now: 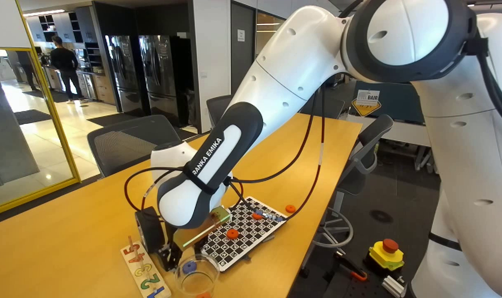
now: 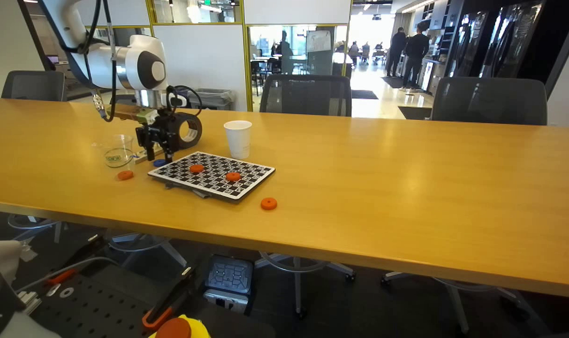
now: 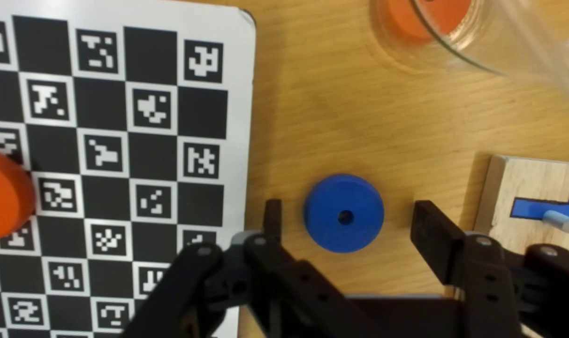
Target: Pick up the blue and yellow objects from the table and put them in the cups
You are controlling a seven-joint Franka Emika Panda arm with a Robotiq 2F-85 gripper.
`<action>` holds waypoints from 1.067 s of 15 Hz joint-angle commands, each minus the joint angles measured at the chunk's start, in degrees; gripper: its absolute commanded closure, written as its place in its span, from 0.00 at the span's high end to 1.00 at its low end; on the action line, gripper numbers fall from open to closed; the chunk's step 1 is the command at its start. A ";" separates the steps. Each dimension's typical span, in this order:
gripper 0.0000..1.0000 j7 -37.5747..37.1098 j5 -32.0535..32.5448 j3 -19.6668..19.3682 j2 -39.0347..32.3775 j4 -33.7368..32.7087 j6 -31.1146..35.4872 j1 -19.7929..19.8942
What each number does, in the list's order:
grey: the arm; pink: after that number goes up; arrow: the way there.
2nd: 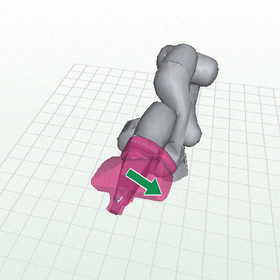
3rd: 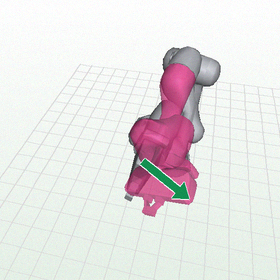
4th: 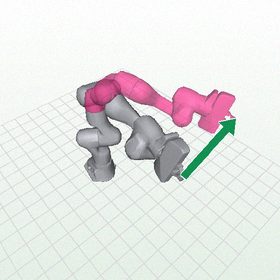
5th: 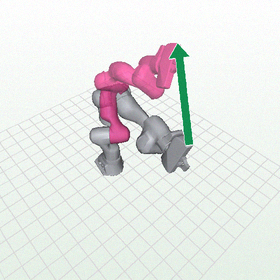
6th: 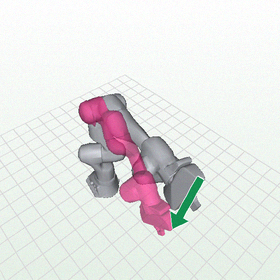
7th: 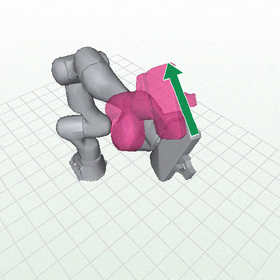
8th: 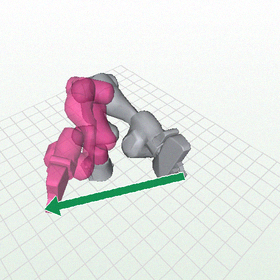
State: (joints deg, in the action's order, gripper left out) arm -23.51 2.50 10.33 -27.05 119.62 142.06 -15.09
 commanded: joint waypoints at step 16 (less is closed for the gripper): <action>0.19 2.18 -0.86 -2.91 8.67 -2.38 -3.18 0.57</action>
State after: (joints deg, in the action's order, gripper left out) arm -23.12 2.40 8.64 -22.99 117.56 141.24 -14.97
